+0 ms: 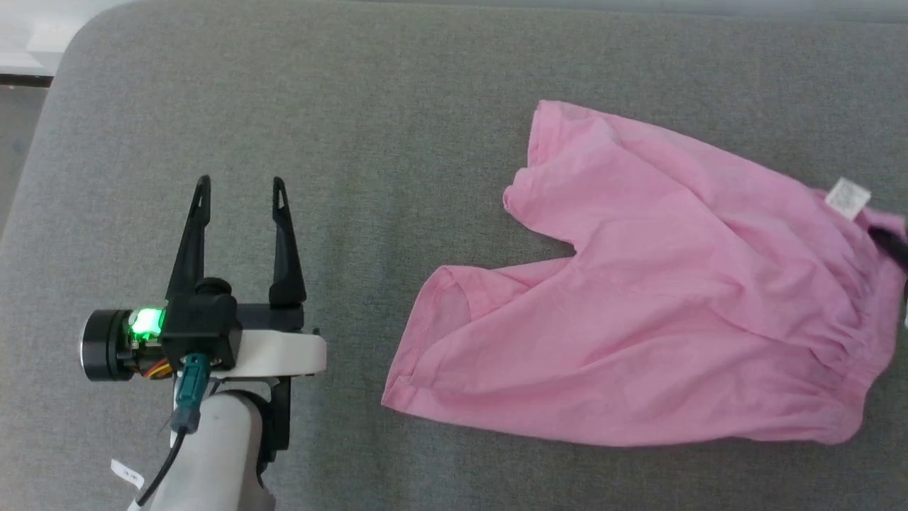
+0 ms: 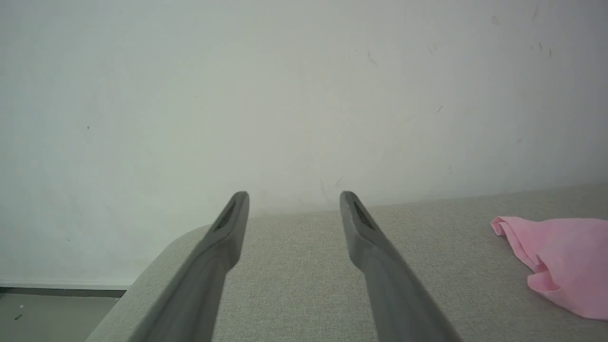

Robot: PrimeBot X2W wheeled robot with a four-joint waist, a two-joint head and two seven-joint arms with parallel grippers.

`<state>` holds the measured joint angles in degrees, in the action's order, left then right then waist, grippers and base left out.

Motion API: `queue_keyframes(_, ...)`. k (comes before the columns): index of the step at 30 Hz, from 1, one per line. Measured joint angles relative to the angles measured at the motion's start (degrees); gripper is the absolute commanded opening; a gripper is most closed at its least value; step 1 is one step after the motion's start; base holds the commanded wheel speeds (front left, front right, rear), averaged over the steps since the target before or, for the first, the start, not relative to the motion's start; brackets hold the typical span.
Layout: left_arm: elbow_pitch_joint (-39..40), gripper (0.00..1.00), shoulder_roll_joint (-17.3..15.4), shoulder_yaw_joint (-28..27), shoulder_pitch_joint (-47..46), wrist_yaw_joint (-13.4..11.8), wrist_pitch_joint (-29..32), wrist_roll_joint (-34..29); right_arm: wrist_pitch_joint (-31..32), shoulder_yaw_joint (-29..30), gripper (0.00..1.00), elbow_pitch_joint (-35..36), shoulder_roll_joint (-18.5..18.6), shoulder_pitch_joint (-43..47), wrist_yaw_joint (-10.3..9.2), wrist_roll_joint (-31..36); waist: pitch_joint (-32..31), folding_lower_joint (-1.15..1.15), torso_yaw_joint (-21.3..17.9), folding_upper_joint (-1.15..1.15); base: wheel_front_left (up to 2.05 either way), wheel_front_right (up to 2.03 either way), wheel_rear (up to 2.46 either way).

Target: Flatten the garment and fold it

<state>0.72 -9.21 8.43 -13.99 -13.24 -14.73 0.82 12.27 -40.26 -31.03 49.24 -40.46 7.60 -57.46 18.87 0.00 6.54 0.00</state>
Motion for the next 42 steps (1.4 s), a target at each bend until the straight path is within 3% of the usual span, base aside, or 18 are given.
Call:
queue_keyframes(6, -0.01, 1.00, -0.09, 0.09, 0.01, 0.00, 0.00, 0.00, 0.98, -0.85, 0.00, -4.11, -2.25, 2.44, -0.02, 0.51, 0.15, 0.00, -0.20, 0.00, 0.00, 0.00, 0.00)
queue_keyframes(7, -0.12, 1.00, -0.15, 0.18, 0.01, 0.01, 0.00, -0.01, 0.14, -0.73, 0.22, -4.47, -2.61, 2.35, -0.05, 0.78, 0.05, 0.00, -0.25, 0.00, 0.00, 0.00, 0.00)
queue_keyframes(9, -0.33, 1.00, -0.41, 0.30, 0.00, 0.04, 0.00, -0.07, -1.71, -0.45, 1.00, -4.93, -3.41, 2.27, -0.05, 1.54, -0.31, 0.01, -0.37, 0.00, 0.00, 0.00, 0.00)
queue_keyframes(13, -1.31, 1.00, -2.12, 0.30, -0.74, 1.11, 0.00, -0.46, -6.82, 0.57, 1.00, -4.56, -4.02, 1.69, -0.05, 4.54, -1.49, 0.00, -0.79, 0.00, 0.00, 0.00, 0.00)
queue_keyframes(17, -3.90, 1.00, -4.65, 0.54, -4.96, 3.74, 0.00, -0.47, -14.18, 4.21, 1.00, -3.30, -3.59, 0.69, -0.05, 9.13, -2.38, 0.00, -1.91, 0.00, 0.00, 0.00, 0.00)
queue_keyframes(22, -12.21, 1.00, -7.34, 2.91, -15.78, 10.33, 0.88, -0.43, -23.21, 11.48, 1.00, -1.34, -5.42, 0.21, -0.05, 16.26, -2.70, 0.00, -4.23, 0.00, 0.00, 0.00, 0.00)
queue_keyframes(26, -18.80, 1.00, -7.60, 5.72, -27.11, 16.06, 6.27, -0.41, -26.25, 19.01, 1.00, 3.59, -9.58, 0.60, -0.05, 23.17, -2.41, 0.01, -6.52, 0.00, 0.00, 0.00, 0.00)
queue_keyframes(29, -23.96, 1.00, -7.34, 8.29, -34.74, 18.90, 11.17, 0.23, -26.79, 25.44, 1.00, 9.14, -13.55, 2.63, -0.04, 28.85, -1.85, 0.00, -8.41, 0.00, 0.00, 0.00, 0.00)
queue_keyframes(35, -36.34, 1.00, -5.90, 16.80, -46.39, 20.36, 21.90, 5.77, -26.99, 35.79, 1.00, 23.06, -22.92, 9.74, -0.05, 38.56, 0.14, 0.01, -12.09, 0.00, 0.00, 0.00, 0.00)
queue_keyframes(42, -43.09, 1.00, -6.77, 36.46, -56.61, 20.50, 37.34, 19.02, -26.99, 38.97, 1.00, 31.17, -27.99, 14.20, -0.05, 44.26, 3.09, 0.01, -16.24, 0.00, 0.00, 0.00, 0.00)
